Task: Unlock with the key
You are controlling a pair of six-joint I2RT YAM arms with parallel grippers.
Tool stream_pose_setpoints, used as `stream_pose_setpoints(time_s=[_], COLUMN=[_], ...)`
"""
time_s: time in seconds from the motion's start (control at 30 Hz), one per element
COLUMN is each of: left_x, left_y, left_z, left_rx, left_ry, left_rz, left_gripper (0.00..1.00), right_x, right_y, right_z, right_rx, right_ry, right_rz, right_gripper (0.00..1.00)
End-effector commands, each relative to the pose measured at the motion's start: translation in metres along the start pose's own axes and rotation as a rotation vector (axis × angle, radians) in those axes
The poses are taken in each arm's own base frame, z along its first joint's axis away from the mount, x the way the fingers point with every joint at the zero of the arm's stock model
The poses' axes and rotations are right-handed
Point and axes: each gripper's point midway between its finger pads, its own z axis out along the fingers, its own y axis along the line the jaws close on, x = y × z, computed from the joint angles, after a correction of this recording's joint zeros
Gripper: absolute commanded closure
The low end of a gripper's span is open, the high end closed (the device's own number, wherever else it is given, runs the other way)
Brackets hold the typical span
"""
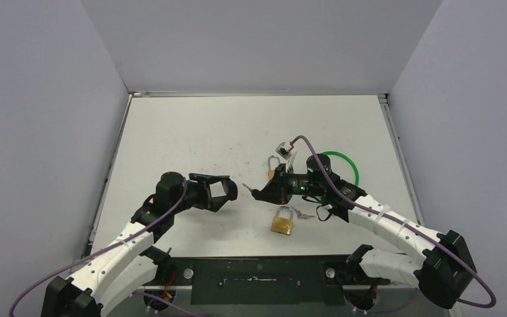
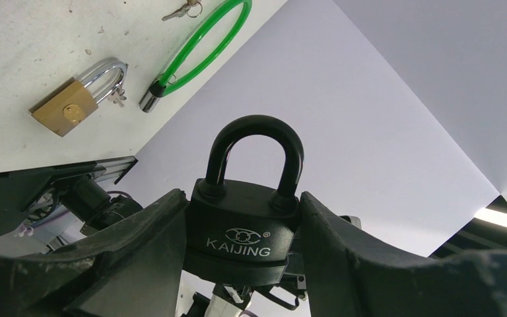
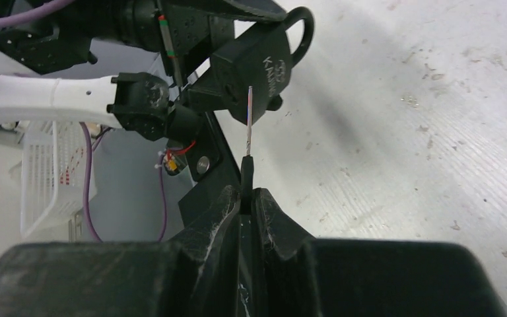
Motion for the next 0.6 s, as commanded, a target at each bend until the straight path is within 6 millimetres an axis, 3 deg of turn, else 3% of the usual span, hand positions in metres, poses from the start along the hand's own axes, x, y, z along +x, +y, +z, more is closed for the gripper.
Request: stream_pose_setpoints(time_s=[0.0,0.57], left_x=[0.014,0.017], left_y=[-0.032,-0.038], left_z=[-0.007,-0.005], left_rx=[0.101,0.124], left_ry=[0.042,0.062], left_rz=[-0.041,-0.025], left_gripper=[0.73,0.75], right_x=[-0.011,-0.01], right_y=[0.032,0.021], right_z=[0.009,0.031], right_rx=[-0.129,-0.063], right_ry=[0.027,0.068], right_rz=[-0.131,-0.133], right_gripper=[1.0,1.0])
